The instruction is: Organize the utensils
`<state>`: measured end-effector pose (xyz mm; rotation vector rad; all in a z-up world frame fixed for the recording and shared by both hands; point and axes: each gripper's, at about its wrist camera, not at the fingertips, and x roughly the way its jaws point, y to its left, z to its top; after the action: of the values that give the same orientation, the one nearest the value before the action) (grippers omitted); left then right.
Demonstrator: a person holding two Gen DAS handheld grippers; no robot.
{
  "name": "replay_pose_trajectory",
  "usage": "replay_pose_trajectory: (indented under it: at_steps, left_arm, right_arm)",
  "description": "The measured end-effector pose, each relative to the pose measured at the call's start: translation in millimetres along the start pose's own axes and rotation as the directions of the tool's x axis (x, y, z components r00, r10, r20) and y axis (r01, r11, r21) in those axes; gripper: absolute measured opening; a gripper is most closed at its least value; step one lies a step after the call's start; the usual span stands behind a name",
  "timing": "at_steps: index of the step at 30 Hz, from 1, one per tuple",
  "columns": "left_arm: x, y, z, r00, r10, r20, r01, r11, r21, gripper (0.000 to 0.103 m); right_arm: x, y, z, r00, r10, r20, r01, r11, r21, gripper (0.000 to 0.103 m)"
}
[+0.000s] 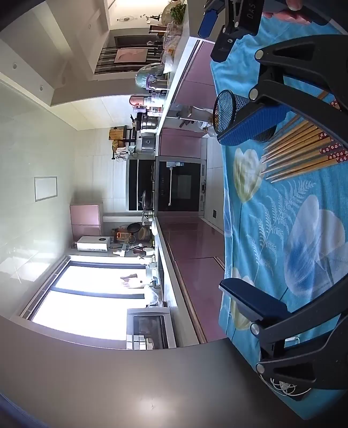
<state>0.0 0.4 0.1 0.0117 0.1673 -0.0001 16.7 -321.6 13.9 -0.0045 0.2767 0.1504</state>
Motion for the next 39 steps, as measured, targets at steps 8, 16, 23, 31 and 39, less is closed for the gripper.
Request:
replay_pose_trajectory:
  at_steps: [8,16,23,31,39]
  left_arm:
    - [-5.3,-4.1,3.6,1.000,-0.004,0.012,0.004,1.000,0.003,0.097]
    - [-3.3,-1.1,1.9,1.000,-0.006,0.013,0.006,1.000,0.000,0.097]
    - [-4.1,0.8,1.2,1.000,-0.006,0.015,0.006,1.000,0.000,0.097]
    - [-5.0,-2.4,-1.4,1.000,-0.002,0.020,0.002,1.000,0.000,0.097]
    - [-6.6,-2.6,0.0,1.000,-0.002,0.022,0.002,1.000,-0.002,0.097]
  right_arm:
    - [-3.4,2.8,2.5,1.000,0.004,0.009,-0.004,1.000,-0.002,0.097]
    - [-4.9,-1.6,-0.9,1.000,0.013,0.024,-0.013,1.000,0.001,0.097]
    - [-5.0,-0.9,-0.5,1.000,0.014,0.023,-0.014,1.000,-0.001,0.097]
    - [-4.9,-2.3,-0.1,1.000,0.014,0.027,-0.014,1.000,0.003,0.097]
    - [-4.5,-4.1,0.4,0.999,0.014,0.036,-0.014,1.000,0.006,0.097]
